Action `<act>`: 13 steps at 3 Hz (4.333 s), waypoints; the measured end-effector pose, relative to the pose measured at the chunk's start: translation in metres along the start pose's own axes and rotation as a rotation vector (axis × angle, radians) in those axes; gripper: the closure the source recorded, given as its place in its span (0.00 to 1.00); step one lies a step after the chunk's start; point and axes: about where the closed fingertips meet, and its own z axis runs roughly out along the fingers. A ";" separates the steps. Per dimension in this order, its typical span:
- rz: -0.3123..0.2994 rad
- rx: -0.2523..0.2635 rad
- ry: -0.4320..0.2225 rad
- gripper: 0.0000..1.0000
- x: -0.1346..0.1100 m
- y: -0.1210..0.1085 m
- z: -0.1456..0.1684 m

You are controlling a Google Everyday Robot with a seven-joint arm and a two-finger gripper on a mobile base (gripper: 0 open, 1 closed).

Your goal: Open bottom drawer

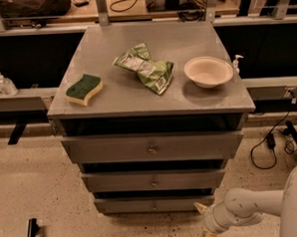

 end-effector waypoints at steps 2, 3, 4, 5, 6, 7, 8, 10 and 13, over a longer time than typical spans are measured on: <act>-0.018 0.016 -0.033 0.00 0.013 -0.047 0.040; 0.002 0.036 -0.069 0.00 0.022 -0.070 0.051; 0.018 0.048 -0.090 0.00 0.027 -0.086 0.061; 0.031 0.054 -0.091 0.00 0.032 -0.097 0.071; 0.046 0.063 -0.089 0.00 0.039 -0.105 0.079; 0.051 0.070 -0.086 0.19 0.040 -0.108 0.083; 0.063 0.071 -0.080 0.49 0.043 -0.108 0.087; 0.065 0.069 -0.079 0.53 0.043 -0.107 0.087; 0.065 0.069 -0.079 0.42 0.042 -0.107 0.085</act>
Offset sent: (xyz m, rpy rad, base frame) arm 0.0910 -0.0056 -0.0640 0.0411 -0.0587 -0.0085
